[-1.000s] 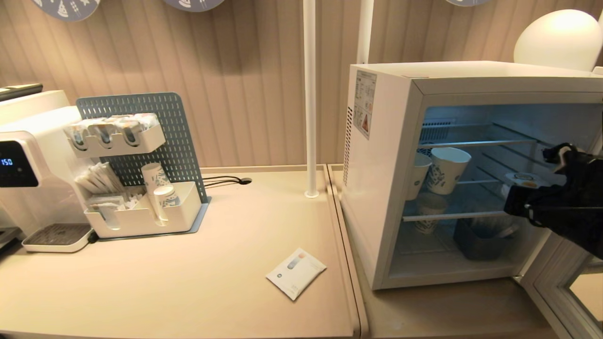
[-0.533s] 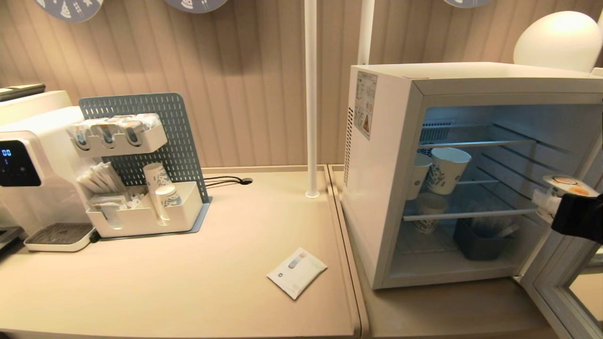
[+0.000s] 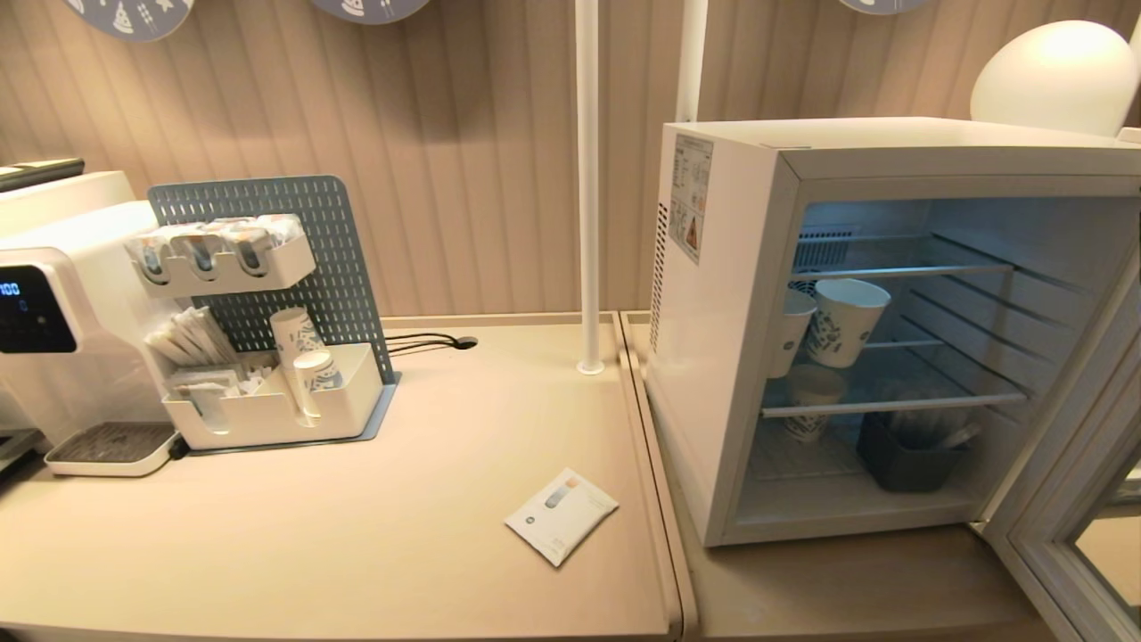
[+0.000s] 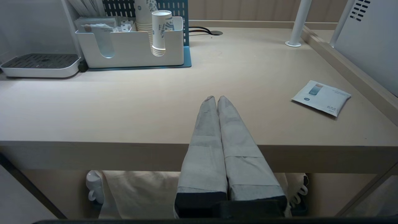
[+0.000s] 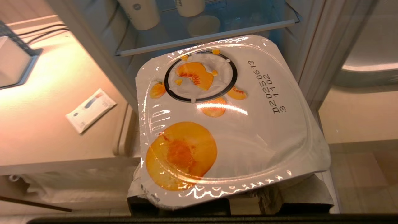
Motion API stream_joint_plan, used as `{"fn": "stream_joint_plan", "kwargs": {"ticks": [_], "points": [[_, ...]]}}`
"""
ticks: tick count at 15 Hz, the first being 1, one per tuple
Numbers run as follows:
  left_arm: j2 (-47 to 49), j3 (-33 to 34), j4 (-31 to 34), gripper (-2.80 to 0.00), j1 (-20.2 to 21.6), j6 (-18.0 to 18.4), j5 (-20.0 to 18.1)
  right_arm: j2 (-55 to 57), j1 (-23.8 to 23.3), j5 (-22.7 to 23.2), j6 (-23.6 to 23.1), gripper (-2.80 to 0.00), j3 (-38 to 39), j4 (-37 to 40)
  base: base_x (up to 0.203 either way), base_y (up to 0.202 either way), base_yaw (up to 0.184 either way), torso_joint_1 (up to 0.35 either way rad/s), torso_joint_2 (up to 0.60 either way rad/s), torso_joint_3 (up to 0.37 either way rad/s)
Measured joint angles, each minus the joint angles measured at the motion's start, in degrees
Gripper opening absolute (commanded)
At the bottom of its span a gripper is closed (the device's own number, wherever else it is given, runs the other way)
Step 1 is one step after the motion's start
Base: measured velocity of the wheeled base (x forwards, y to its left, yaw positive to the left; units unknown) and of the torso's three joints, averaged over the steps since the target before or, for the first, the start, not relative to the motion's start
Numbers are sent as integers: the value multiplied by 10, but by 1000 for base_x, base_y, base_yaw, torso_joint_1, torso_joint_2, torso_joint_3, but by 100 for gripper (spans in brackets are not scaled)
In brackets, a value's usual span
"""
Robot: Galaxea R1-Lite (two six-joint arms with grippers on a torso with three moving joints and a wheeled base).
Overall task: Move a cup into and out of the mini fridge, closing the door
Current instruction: Place the yoghurt on the table
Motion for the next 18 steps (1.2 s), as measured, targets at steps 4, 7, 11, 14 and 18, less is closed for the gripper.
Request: {"fn": "stream_joint_plan", "kwargs": {"ticks": [4,7,11,14,18], "points": [[0,0,0,-280,0,0,0,-58,2,22,7,-280,-103,128,0,0,0,0,0,0],[0,0,0,-280,0,0,0,-41,2,35,16,-280,-207,179,0,0,0,0,0,0],[0,0,0,-280,0,0,0,60,2,38,29,-280,-370,215,0,0,0,0,0,0],[0,0,0,-280,0,0,0,172,2,35,39,-280,-495,244,0,0,0,0,0,0],[0,0,0,-280,0,0,0,344,3,31,69,-280,-673,275,0,0,0,0,0,0]]}}
